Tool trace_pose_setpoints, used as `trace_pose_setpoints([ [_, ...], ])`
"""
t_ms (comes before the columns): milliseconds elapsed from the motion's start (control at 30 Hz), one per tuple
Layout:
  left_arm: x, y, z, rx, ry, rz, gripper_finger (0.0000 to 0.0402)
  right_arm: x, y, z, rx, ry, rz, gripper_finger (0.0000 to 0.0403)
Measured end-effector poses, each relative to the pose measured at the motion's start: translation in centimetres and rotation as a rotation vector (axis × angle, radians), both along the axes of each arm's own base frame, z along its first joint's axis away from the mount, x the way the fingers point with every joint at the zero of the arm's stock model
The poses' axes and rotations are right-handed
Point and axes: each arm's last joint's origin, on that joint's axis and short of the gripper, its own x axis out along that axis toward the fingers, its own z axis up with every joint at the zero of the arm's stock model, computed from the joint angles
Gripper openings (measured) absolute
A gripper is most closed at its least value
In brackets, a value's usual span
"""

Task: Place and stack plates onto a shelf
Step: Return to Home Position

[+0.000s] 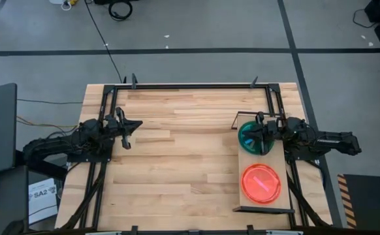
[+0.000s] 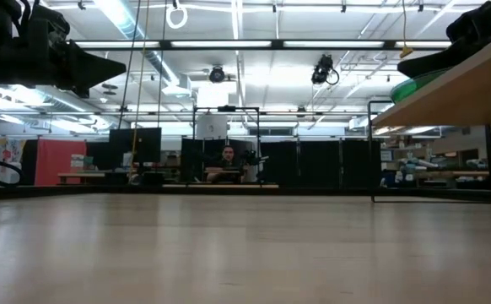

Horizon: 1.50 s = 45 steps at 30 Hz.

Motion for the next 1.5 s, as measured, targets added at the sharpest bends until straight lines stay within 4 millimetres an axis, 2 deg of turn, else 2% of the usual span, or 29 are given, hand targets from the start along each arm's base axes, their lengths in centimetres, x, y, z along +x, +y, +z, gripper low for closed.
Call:
trace_pose_setpoints([
  [1500,-0.02,-0.04,0.04,0.000,-0.005,-0.003,0.0011,0.00,-0.05,0.00,0.017,0.000,-0.017,0.0009],
])
